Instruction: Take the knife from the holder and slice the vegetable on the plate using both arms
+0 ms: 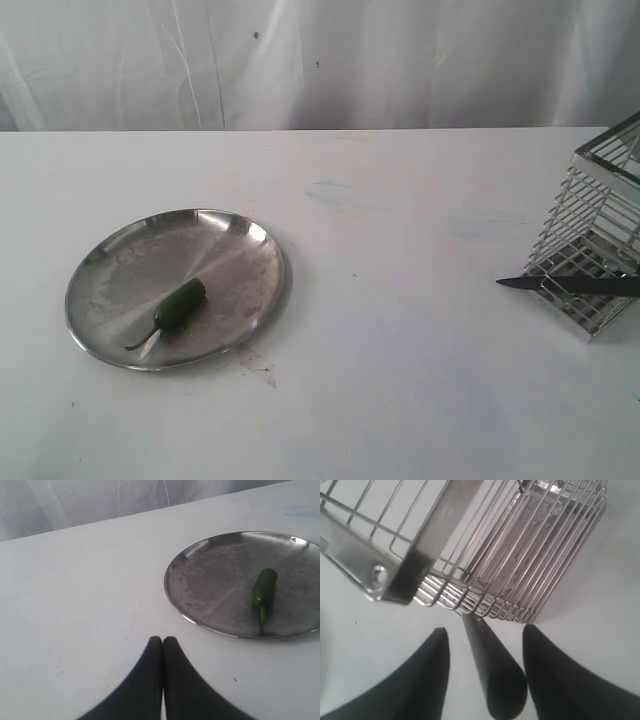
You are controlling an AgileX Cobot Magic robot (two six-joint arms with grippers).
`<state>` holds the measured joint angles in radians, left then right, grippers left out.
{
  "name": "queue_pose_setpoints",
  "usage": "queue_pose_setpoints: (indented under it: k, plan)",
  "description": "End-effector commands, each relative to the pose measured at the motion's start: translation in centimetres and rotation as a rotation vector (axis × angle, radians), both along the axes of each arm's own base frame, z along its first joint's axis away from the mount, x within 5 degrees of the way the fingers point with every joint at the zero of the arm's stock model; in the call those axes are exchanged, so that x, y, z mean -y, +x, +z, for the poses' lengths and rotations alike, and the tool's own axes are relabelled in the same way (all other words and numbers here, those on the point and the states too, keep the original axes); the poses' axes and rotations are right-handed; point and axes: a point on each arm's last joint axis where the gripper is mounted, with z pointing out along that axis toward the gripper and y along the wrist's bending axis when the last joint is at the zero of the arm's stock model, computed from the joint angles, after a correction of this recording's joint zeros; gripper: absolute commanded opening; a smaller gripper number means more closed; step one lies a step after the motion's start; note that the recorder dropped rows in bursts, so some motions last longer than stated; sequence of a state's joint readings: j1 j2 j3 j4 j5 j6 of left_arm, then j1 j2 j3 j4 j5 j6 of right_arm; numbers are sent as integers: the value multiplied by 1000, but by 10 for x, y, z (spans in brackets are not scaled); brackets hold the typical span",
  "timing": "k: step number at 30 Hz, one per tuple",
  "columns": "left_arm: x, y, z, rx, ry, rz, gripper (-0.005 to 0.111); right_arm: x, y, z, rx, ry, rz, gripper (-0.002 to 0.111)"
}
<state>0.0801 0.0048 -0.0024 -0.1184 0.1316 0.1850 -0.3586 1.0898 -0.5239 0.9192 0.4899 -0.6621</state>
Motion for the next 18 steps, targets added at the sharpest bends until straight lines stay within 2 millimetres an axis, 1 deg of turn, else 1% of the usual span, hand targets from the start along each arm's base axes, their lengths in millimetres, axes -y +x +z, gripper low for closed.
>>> queue_pose_setpoints:
  k: [1, 4, 8, 10, 12, 14, 16, 18]
  plan:
    - [0, 0, 0, 8, -7, -6, 0, 2, 1, 4, 30, -23, -20, 47]
    - [0, 0, 0, 8, -7, -6, 0, 2, 0, 13, 67, -46, -16, 47]
    - [0, 0, 0, 8, -7, -6, 0, -2, -9, 30, 123, -109, 26, 47]
    - [0, 0, 0, 8, -7, -6, 0, -6, -14, 44, 168, -126, 51, 47]
    - [0, 0, 0, 8, -7, -6, 0, -12, -20, 62, 222, -124, 86, 47]
    - [0, 0, 0, 8, -7, -6, 0, -16, -20, 77, 242, -101, 132, 47]
    - [0, 0, 0, 8, -7, -6, 0, -18, -10, 96, 242, -79, 193, 47]
    - [0, 0, 0, 8, -7, -6, 0, -17, 4, 107, 217, -55, 254, 47]
